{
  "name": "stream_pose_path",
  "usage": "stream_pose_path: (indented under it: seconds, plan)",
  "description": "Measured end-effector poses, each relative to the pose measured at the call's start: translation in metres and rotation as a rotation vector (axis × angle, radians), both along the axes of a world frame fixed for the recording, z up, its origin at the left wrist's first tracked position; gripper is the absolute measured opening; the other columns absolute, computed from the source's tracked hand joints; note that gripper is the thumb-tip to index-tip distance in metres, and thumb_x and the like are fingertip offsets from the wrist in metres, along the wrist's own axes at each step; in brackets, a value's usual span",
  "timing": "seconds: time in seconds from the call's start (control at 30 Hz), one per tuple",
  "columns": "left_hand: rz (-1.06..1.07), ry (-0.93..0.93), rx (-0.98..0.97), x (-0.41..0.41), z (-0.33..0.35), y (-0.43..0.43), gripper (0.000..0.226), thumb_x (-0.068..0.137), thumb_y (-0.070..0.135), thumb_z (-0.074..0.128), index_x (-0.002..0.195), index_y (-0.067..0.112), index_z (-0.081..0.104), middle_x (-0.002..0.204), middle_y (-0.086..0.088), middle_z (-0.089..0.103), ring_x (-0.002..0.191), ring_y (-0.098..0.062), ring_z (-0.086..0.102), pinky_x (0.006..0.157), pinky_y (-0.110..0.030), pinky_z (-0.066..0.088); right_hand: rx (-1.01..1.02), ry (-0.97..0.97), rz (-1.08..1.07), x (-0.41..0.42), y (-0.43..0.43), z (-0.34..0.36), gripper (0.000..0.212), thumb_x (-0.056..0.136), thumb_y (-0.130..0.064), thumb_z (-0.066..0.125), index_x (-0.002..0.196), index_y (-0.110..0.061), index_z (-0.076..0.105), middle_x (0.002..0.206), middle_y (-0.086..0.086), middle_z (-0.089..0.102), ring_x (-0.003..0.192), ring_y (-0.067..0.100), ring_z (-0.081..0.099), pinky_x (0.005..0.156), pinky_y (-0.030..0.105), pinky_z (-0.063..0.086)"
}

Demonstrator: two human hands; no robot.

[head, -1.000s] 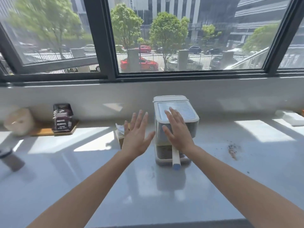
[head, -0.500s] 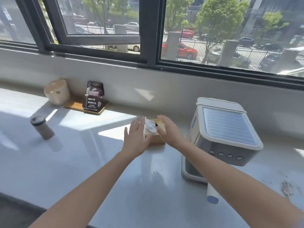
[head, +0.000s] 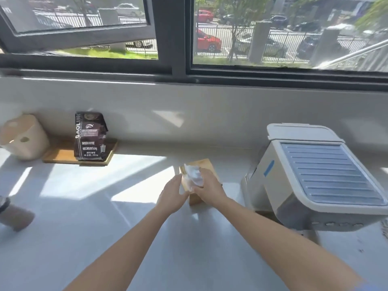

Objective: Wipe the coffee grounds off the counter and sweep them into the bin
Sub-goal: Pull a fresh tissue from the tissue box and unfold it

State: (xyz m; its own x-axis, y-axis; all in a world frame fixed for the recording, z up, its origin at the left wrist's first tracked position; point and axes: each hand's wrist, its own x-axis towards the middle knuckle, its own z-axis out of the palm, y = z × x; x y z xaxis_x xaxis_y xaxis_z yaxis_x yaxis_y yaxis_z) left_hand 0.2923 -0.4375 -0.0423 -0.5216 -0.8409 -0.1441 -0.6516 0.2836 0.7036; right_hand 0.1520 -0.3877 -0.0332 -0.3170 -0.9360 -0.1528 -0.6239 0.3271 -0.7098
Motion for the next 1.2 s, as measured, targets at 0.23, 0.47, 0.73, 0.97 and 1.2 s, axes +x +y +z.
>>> stream_pose_path:
  seconds: [0.23, 0.47, 0.73, 0.97, 1.2]
  plan:
    - [-0.047, 0.073, 0.015, -0.018, -0.024, -0.03, 0.036, 0.09, 0.019, 0.05, 0.125, 0.011, 0.057, 0.133, -0.009, 0.051, 0.126, -0.026, 0.045, 0.103, -0.033, 0.035, -0.01, 0.198, 0.025, 0.0, -0.022, -0.029, 0.041, 0.085, -0.032, 0.059, 0.121, -0.015, 0.051, 0.125, -0.001, 0.054, 0.11, 0.02, 0.051, 0.086, 0.032, 0.041]
    - [0.019, 0.187, -0.05, -0.022, -0.034, -0.03, 0.041, 0.09, 0.016, 0.05, 0.13, 0.025, 0.053, 0.15, -0.001, 0.028, 0.141, -0.017, 0.021, 0.102, -0.025, 0.018, -0.094, 0.028, -0.207, -0.003, -0.033, -0.032, 0.026, 0.089, -0.027, 0.051, 0.063, -0.03, 0.048, 0.067, -0.013, 0.051, 0.063, 0.005, 0.046, 0.056, 0.03, 0.034]
    - [-0.011, 0.038, -0.058, -0.034, -0.046, -0.031, 0.06, 0.089, 0.033, 0.052, 0.144, 0.027, 0.028, 0.158, 0.007, 0.014, 0.147, -0.011, 0.005, 0.115, -0.044, 0.009, -0.107, -0.17, -0.326, -0.009, -0.04, -0.02, 0.037, 0.088, -0.016, 0.05, 0.053, -0.026, 0.04, 0.052, -0.01, 0.038, 0.051, 0.01, 0.036, 0.052, 0.029, 0.027]
    - [0.012, -0.019, -0.072, -0.038, -0.046, -0.028, 0.058, 0.089, 0.036, 0.052, 0.142, 0.032, 0.028, 0.159, 0.008, 0.011, 0.146, -0.013, 0.007, 0.115, -0.052, 0.011, -0.378, -0.458, -0.404, -0.02, -0.053, 0.026, 0.032, 0.092, -0.013, 0.049, 0.061, -0.014, 0.044, 0.058, -0.005, 0.037, 0.057, 0.013, 0.034, 0.056, 0.027, 0.028]
    - [0.05, -0.075, -0.049, -0.04, -0.048, -0.032, 0.062, 0.089, 0.038, 0.053, 0.144, 0.027, 0.027, 0.152, -0.003, 0.028, 0.142, -0.024, 0.018, 0.115, -0.049, 0.013, -0.43, -0.81, -0.198, -0.028, -0.058, 0.075, 0.02, 0.092, -0.013, 0.055, 0.089, 0.006, 0.059, 0.08, 0.011, 0.053, 0.074, 0.023, 0.051, 0.068, 0.034, 0.045]
